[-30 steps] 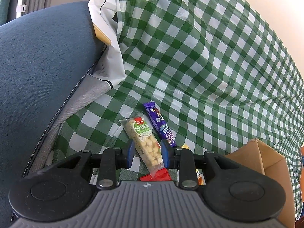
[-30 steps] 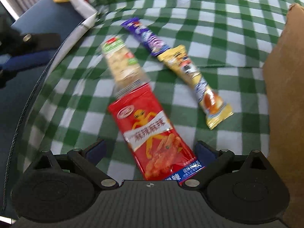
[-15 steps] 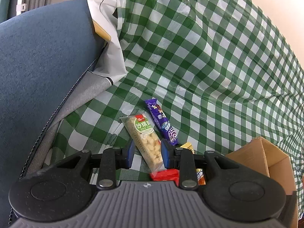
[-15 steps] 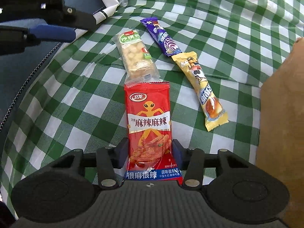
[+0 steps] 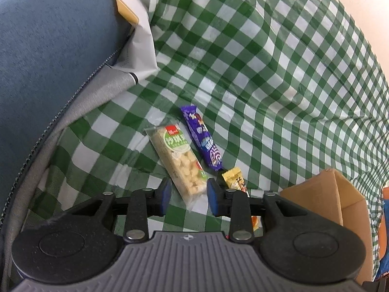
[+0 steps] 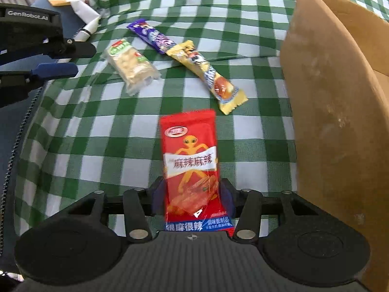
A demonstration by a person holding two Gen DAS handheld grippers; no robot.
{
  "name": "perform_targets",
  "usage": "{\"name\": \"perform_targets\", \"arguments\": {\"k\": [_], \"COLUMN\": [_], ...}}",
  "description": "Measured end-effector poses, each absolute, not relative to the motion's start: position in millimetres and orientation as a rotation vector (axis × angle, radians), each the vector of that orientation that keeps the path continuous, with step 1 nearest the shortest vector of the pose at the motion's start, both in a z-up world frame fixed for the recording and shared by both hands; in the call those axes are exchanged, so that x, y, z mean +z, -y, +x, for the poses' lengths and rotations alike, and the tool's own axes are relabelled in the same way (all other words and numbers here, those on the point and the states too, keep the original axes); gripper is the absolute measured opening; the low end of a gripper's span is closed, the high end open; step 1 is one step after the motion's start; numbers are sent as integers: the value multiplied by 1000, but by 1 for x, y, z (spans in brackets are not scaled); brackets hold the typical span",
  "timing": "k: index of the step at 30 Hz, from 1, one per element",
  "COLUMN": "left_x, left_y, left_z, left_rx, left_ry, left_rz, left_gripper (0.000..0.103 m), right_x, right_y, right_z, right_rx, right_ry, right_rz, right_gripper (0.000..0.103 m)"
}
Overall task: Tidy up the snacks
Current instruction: 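Grasp the red spicy strip packet with the right tool and lift it, then grasp the sachima bar with the left tool while the right tool holds the red packet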
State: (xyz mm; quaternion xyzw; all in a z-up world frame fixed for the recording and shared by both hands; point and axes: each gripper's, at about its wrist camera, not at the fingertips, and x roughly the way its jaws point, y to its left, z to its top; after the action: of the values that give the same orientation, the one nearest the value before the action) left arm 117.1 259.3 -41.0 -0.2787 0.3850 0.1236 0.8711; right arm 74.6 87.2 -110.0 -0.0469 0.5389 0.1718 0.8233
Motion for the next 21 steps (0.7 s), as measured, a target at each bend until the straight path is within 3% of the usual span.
{"name": "perform_targets", "arguments": {"k": [1, 4, 9, 12, 13, 16, 21], "left_x": [-42, -45, -55, -58, -59, -66, -79], "left_y": [-258, -257, -253, -251, -250, -250, -243], "left_z": [118, 120, 128, 135, 138, 147, 167], "left_rx": [257, 261, 249, 256, 263, 290, 327], "left_ry": [-809, -814, -844, -838, -835, -835, -847], "left_rz": [-580, -580, -587, -577, -576, -581, -571], "left_gripper": [42, 45, 59, 73, 77, 84, 84], "right_x": [-111, -114, -121, -118, -115, -112, -109], "right_y": [-88, -94, -97, -97, -95, -89, -88], "right_z": [75, 75, 70, 68, 69, 72, 74], "right_rx": [365, 382, 422, 420, 419, 419, 437], "right_ry": [-1143, -1135, -1141, -1115, -1107, -1115, -1121], "right_rz": [-108, -137, -183, -198, -191, -146, -144], "right_gripper": [78, 80, 81, 64, 53, 50, 49]}}
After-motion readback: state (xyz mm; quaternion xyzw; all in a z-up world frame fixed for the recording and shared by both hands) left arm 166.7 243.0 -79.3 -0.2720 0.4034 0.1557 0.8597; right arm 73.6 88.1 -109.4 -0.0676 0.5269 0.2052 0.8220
